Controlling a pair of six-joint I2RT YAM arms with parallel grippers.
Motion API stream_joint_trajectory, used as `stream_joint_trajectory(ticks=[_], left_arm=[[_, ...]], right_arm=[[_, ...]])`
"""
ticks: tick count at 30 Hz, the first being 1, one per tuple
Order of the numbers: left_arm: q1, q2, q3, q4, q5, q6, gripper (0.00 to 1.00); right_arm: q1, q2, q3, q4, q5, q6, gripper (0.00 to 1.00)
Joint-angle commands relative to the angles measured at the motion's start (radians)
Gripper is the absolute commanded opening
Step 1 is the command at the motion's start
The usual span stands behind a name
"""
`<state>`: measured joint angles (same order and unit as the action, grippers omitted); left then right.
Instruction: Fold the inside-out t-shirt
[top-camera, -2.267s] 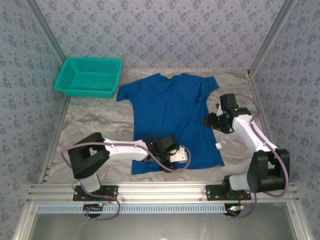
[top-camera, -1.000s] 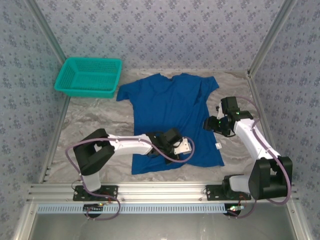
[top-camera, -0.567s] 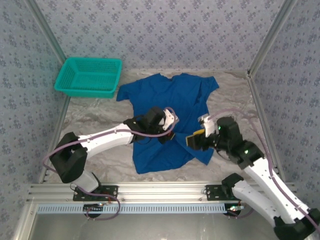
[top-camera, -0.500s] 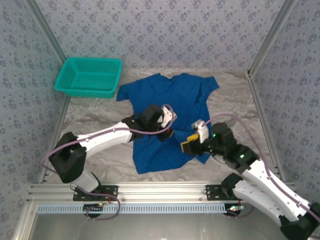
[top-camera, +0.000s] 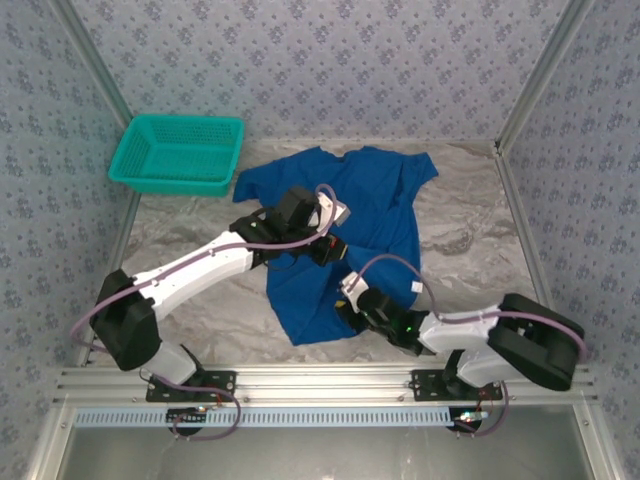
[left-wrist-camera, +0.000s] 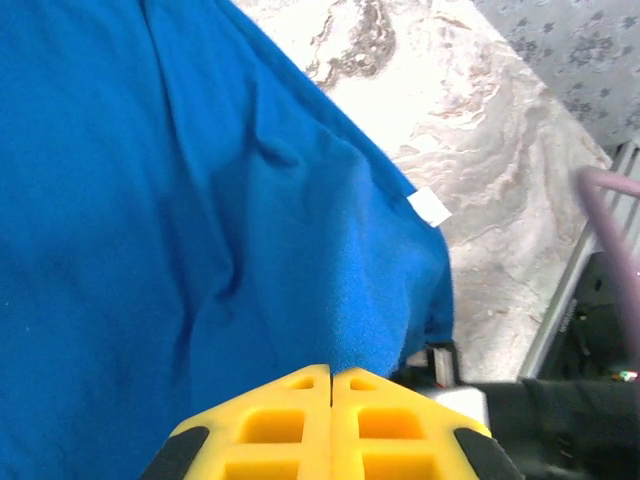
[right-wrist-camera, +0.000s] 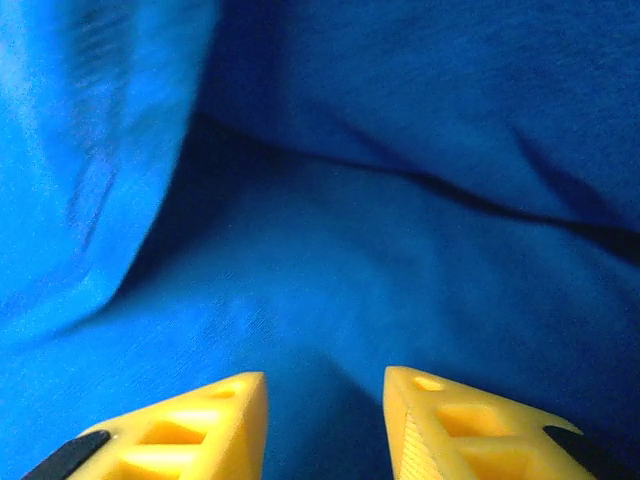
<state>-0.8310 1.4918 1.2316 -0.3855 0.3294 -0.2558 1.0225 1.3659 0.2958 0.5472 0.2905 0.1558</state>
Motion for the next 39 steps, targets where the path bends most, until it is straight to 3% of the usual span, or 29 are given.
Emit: stream_joint_trajectory(ticks=[1, 4, 8, 12, 15, 19, 23, 31, 35, 39], left_arm=[[0.007, -0.102, 0.042, -0.009, 0.029, -0.017, 0.00], [0.006, -0.140, 0.076, -0.022, 0.026, -0.019, 0.00], [-0.001, -0.184, 0.073, 0.001, 0.047, -0.036, 0.00], [-0.053, -0.188, 0.063, 0.020, 0.062, -0.044, 0.00], [-0.088, -0.189, 0.074, 0.051, 0.053, -0.063, 0.00], [-0.103, -0.160, 0.120, 0.052, 0.028, -0.089, 0.00], [-0.102, -0.136, 0.148, 0.023, -0.007, -0.073, 0.00], [-0.103, -0.098, 0.185, -0.022, -0.035, -0.061, 0.00], [-0.103, -0.080, 0.189, -0.044, -0.061, -0.044, 0.00], [-0.103, -0.063, 0.192, -0.062, -0.071, -0.034, 0.00]], right_arm=[[-0.022, 0.070, 0.072, 0.170, 0.164, -0.042, 0.36], [-0.045, 0.058, 0.098, 0.072, 0.318, -0.042, 0.34], [-0.089, -0.100, 0.119, -0.304, 0.527, 0.128, 0.32], [-0.161, -0.329, 0.101, -0.545, 0.570, 0.236, 0.31], [-0.246, -0.509, 0.091, -0.676, 0.529, 0.244, 0.31], [-0.262, -0.685, -0.014, -0.585, 0.302, 0.152, 0.34], [-0.247, -0.703, -0.109, -0.437, 0.085, 0.114, 0.35], [-0.121, -0.579, -0.153, -0.214, 0.083, -0.005, 0.34], [-0.025, -0.561, -0.143, -0.203, 0.141, -0.084, 0.34], [0.007, -0.522, -0.115, -0.203, 0.167, -0.148, 0.32]])
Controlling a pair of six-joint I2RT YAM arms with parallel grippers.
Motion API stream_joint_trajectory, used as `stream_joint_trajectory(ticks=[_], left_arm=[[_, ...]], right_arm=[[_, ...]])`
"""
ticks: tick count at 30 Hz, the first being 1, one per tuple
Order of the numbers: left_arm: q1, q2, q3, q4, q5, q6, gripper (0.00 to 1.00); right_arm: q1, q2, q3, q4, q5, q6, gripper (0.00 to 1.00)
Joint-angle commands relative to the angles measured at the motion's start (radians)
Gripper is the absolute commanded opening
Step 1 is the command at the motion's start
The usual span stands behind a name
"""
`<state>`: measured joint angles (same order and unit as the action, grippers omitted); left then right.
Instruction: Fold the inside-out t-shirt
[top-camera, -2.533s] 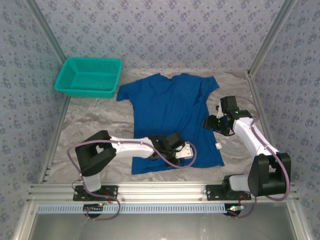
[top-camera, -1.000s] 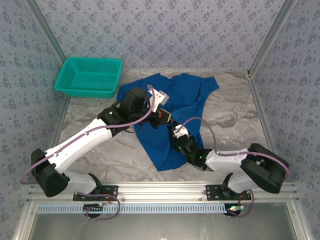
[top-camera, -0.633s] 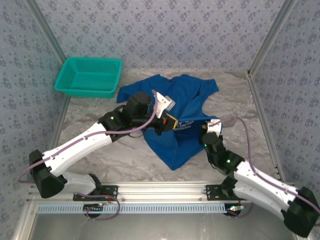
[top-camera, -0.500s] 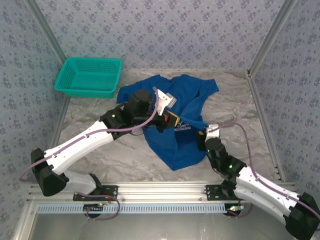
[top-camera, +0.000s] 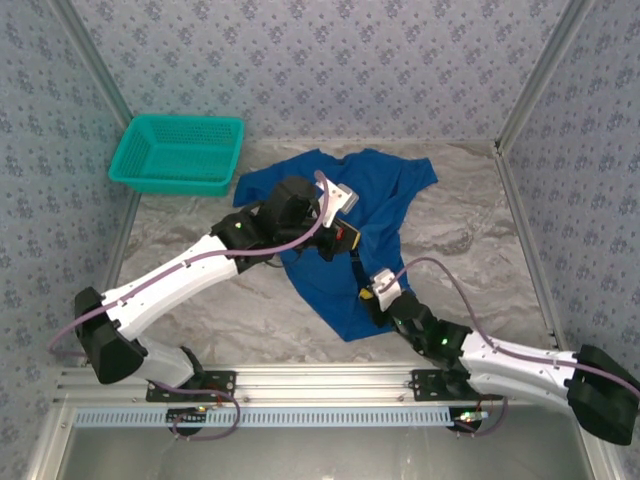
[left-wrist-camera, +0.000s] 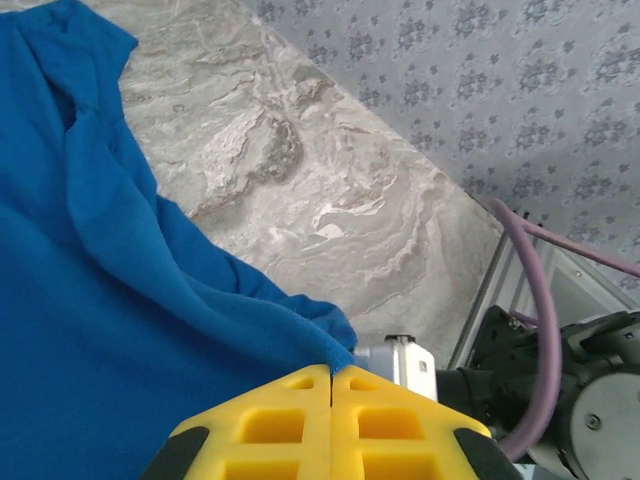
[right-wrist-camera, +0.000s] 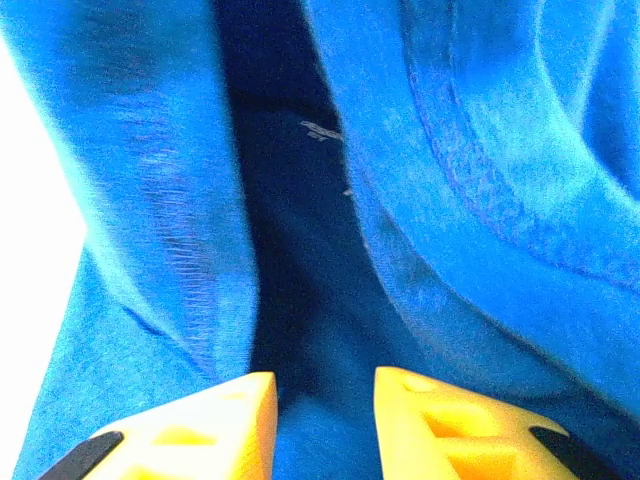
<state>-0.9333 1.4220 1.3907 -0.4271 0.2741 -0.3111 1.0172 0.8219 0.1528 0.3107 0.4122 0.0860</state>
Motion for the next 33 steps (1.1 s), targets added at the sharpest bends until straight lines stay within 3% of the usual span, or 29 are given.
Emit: stream_joint_trajectory(ticks=[1, 11, 21, 33], left_arm=[[0.000, 0.010, 0.033, -0.019, -0.014, 0.021, 0.00], [0.004, 0.003, 0.057, -0.061, 0.012, 0.051, 0.00], [0.004, -0.006, 0.039, -0.072, 0.067, 0.079, 0.00], [-0.004, -0.008, 0.076, -0.019, 0.050, 0.043, 0.00]], right_arm=[[0.015, 0.046, 0.039, 0.034, 0.051, -0.088, 0.31], [-0.038, 0.299, 0.115, 0.092, 0.159, -0.170, 0.25], [-0.180, 0.550, 0.239, 0.205, 0.079, -0.179, 0.24], [-0.082, 0.824, 0.404, 0.294, 0.078, -0.164, 0.25]])
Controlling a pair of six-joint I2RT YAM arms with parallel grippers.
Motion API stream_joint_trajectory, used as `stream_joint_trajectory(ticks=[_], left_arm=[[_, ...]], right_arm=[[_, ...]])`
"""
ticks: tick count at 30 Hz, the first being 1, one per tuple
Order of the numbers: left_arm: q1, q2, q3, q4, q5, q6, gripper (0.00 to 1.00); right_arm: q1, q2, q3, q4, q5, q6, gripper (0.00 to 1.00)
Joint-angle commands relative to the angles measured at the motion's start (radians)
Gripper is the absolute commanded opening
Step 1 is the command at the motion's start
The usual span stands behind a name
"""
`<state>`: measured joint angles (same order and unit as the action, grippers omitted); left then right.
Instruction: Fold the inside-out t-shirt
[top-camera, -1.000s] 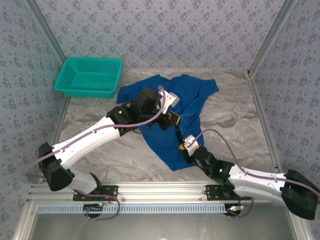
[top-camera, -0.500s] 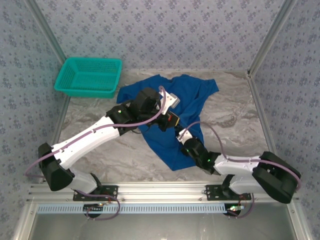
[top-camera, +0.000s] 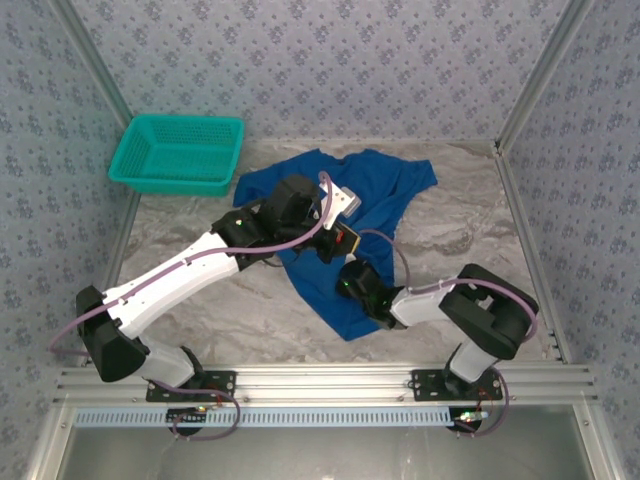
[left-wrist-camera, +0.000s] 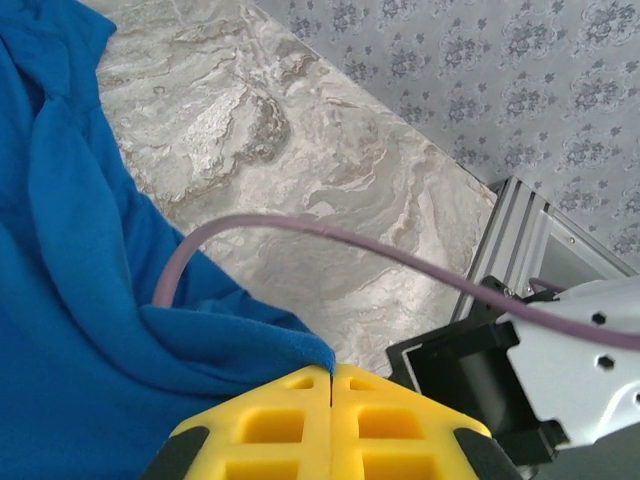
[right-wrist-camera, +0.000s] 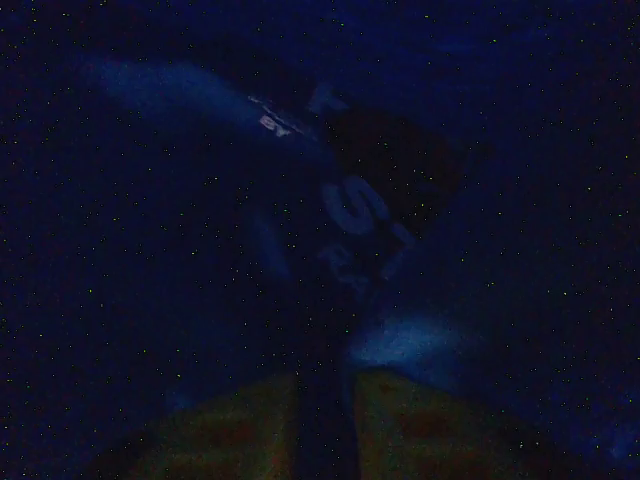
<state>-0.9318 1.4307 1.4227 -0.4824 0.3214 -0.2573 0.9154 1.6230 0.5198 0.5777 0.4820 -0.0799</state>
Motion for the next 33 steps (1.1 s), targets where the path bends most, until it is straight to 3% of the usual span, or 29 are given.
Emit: stream_joint_trajectory(ticks=[1, 9, 14, 21, 28, 33], left_arm=[[-0.006, -0.014, 0.045, 0.028, -0.005, -0.006, 0.00], [-0.008, -0.003, 0.072, -0.048, -0.110, 0.024, 0.00], [-0.007, -0.044, 0.059, -0.051, 0.021, 0.035, 0.00], [-0.008, -0.140, 0.002, -0.040, 0.021, 0.054, 0.00], [-0.007, -0.156, -0.005, -0.003, 0.080, 0.067, 0.00], [-0.009, -0.185, -0.032, 0.114, 0.107, 0.038, 0.00]], right_arm=[[0.028, 0.026, 0.037, 0.035, 0.001, 0.003, 0.25], [0.104, 0.043, 0.055, 0.013, 0.038, 0.039, 0.40], [0.009, 0.090, 0.105, 0.018, 0.004, 0.048, 0.42], [-0.146, 0.109, 0.152, 0.016, -0.088, 0.093, 0.43], [-0.201, 0.151, 0.212, -0.020, -0.122, 0.170, 0.46], [-0.212, 0.206, 0.283, -0.059, -0.125, 0.252, 0.48]])
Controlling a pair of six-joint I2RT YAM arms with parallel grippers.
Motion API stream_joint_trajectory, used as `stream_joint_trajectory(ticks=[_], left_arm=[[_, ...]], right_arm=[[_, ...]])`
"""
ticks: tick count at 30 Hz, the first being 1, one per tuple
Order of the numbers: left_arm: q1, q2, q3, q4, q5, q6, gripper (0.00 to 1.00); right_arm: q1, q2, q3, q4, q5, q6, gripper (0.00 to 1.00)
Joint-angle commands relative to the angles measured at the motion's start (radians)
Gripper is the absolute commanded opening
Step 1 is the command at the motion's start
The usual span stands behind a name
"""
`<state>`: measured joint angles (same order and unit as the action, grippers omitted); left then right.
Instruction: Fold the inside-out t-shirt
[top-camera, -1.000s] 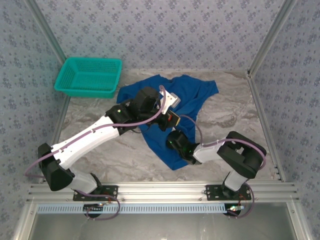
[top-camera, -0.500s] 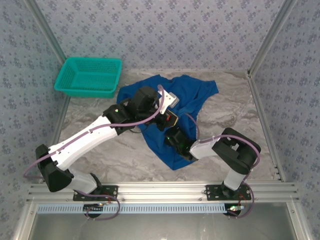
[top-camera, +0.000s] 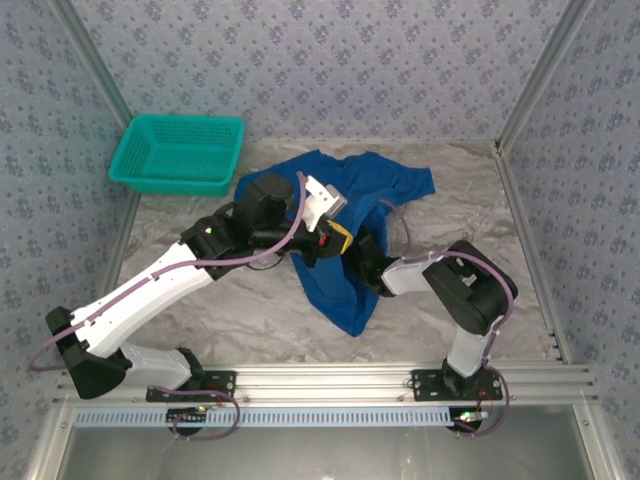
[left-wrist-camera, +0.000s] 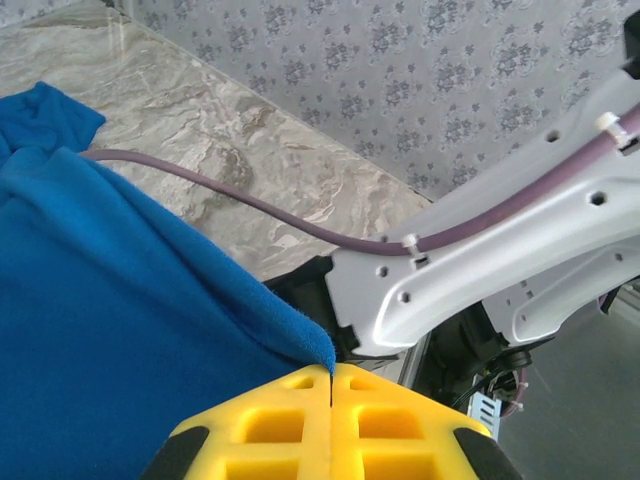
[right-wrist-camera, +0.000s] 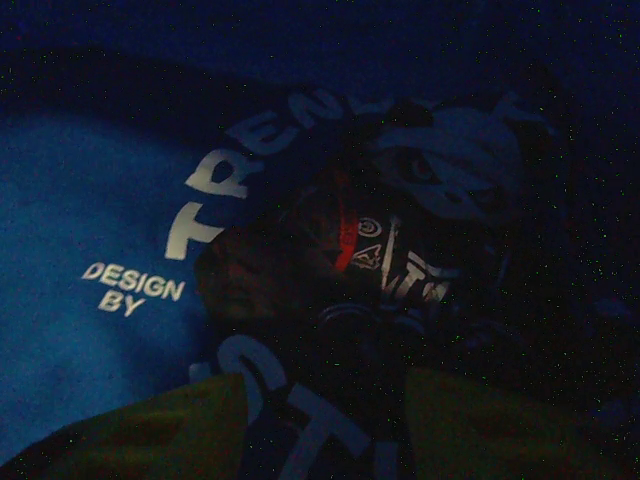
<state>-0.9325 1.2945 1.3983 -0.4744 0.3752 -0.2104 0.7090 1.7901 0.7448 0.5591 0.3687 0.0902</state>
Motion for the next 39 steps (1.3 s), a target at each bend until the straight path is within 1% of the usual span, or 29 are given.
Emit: stream_joint_trajectory(ticks=[1, 4, 7, 12, 16, 19, 21, 23, 26, 28, 31, 36, 39], left_arm=[[-0.008, -0.048, -0.007, 0.127, 0.032, -0.018, 0.00], [-0.008, -0.029, 0.021, 0.164, -0.049, -0.048, 0.00], [-0.011, -0.006, 0.063, 0.190, -0.052, -0.050, 0.00], [-0.020, 0.006, 0.130, 0.223, -0.023, -0.044, 0.00], [-0.026, 0.010, 0.146, 0.250, 0.031, -0.046, 0.00], [-0.032, 0.025, 0.149, 0.234, 0.055, -0.037, 0.00], [-0.037, 0.043, 0.146, 0.231, 0.068, -0.041, 0.00], [-0.047, 0.065, 0.153, 0.232, 0.068, -0.045, 0.00], [-0.071, 0.100, 0.178, 0.204, 0.063, -0.029, 0.00], [-0.082, 0.123, 0.184, 0.209, 0.038, -0.027, 0.00], [-0.093, 0.154, 0.200, 0.206, 0.042, -0.020, 0.00], [-0.111, 0.152, 0.213, 0.225, 0.111, -0.018, 0.00], [-0.112, 0.122, 0.220, 0.239, 0.149, -0.022, 0.00]], right_arm=[[0.000, 0.052, 0.077, -0.056, -0.002, 0.098, 0.49], [0.018, 0.100, 0.129, -0.095, 0.040, 0.161, 0.50], [0.007, 0.141, 0.164, -0.098, 0.024, 0.229, 0.51], [-0.015, 0.198, 0.254, -0.130, 0.013, 0.263, 0.52], [-0.036, 0.247, 0.344, -0.187, 0.021, 0.283, 0.54], [-0.055, 0.276, 0.410, -0.211, 0.011, 0.297, 0.55], [-0.075, 0.307, 0.482, -0.276, -0.040, 0.353, 0.55], [-0.071, 0.316, 0.496, -0.277, -0.074, 0.368, 0.56], [-0.047, 0.305, 0.509, -0.287, -0.067, 0.365, 0.57], [-0.046, 0.321, 0.541, -0.323, -0.084, 0.404, 0.58], [-0.045, 0.349, 0.564, -0.339, -0.104, 0.446, 0.59], [-0.079, 0.382, 0.622, -0.403, -0.132, 0.516, 0.60], [-0.105, 0.402, 0.683, -0.485, -0.129, 0.573, 0.61]])
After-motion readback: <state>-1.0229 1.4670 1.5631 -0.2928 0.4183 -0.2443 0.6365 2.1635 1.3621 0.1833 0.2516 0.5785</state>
